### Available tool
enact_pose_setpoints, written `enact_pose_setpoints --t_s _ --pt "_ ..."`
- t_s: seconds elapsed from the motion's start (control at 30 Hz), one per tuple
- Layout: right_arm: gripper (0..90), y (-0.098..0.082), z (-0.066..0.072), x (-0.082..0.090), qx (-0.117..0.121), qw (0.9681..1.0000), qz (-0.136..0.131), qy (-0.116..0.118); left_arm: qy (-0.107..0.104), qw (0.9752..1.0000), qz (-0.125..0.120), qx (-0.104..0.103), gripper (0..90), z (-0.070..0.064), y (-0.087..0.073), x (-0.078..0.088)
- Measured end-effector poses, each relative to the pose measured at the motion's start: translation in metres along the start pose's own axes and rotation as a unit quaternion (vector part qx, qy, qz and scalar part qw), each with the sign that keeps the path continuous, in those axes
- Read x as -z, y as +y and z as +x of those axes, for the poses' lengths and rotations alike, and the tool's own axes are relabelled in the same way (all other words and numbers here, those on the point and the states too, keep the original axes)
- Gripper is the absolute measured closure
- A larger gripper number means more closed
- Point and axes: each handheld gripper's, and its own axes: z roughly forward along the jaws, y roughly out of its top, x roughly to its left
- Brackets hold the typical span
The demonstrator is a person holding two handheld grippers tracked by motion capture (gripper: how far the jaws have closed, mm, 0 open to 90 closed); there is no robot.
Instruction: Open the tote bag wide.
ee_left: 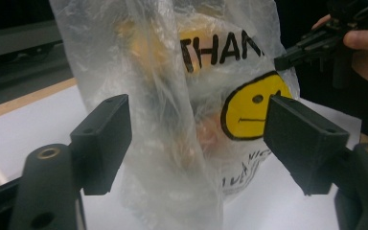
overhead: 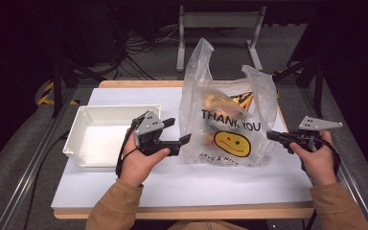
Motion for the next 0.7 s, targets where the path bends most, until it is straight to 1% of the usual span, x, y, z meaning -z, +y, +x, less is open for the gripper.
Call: enact_pose_setpoints --t_s 0.07,0.2,0.23,0.27,0.3,0.33,0.37,0.4,0.43,0.47,0.5,0.53,0.57,0.6,0.63,0.7 --pt "89.6 0.0 0.0 0.0 0.0 1.0 0.0 0.002 0.006 1.0 -0.006 -0.003 27.7 0.001 0.003 -0.005" --pt "89.6 0.0 0.001 0.0 0.0 1.0 -0.003 0.004 0.01 0.9997 -0.021 0.003 29.3 0.007 0.009 -0.013" --pt "89.6 0.001 0.001 0.001 -0.001 1.0 -0.003 0.005 0.009 0.9996 -0.025 0.005 31.0 0.008 0.009 -0.015" --pt "89.6 0.001 0.001 0.001 -0.001 1.0 -0.004 0.005 0.004 0.9997 -0.026 0.005 33.3 0.01 0.01 -0.018" --pt "89.6 0.001 0.001 0.001 -0.001 1.0 -0.005 0.005 0.0 0.9997 -0.024 0.003 36.8 0.011 0.009 -0.021" --pt "89.5 0.001 0.001 0.001 0.0 1.0 -0.006 0.004 0.0 0.9997 -0.024 0.003 44.2 0.011 0.009 -0.021" --pt "89.5 0.001 0.001 0.001 0.0 1.0 -0.006 0.004 -0.004 0.9998 -0.02 0.0 44.2 0.013 0.008 -0.024" --pt "89.5 0.001 0.001 0.002 -0.001 1.0 -0.007 0.005 -0.002 0.9999 -0.013 -0.006 51.7 0.014 0.007 -0.026" --pt "89.4 0.002 0.001 0.003 -0.002 0.9999 -0.01 0.005 -0.003 0.9999 -0.004 -0.009 71.6 0.016 0.005 -0.028" --pt "89.4 0.002 0.001 0.003 -0.002 0.9999 -0.01 0.005 -0.004 1.0 0.002 -0.007 71.6 0.018 0.003 -0.029" --pt "89.4 0.001 0.001 0.003 -0.002 0.9999 -0.011 0.004 -0.005 1.0 0.006 -0.002 78.1 0.019 0.001 -0.029" --pt "89.4 0.001 0.001 0.003 -0.003 0.9999 -0.011 0.005 0.0 0.9999 0.014 -0.004 81.7 0.02 -0.001 -0.029" --pt "89.4 0.001 0.001 0.004 -0.002 0.9999 -0.011 0.005 0.002 0.9999 0.015 -0.003 84.1 0.021 -0.004 -0.029" --pt "89.5 0.001 0.001 0.003 -0.002 0.9999 -0.012 0.006 0.002 0.9998 0.021 -0.001 86.5 0.021 -0.006 -0.029" --pt "89.4 0.0 0.001 0.003 -0.002 0.9999 -0.011 0.006 0.003 0.9997 0.024 -0.003 87.9 0.021 -0.007 -0.029" --pt "89.5 -0.001 0.001 0.001 -0.001 1.0 -0.006 0.007 0.006 0.9992 0.039 -0.008 89.1 0.021 -0.016 -0.029"
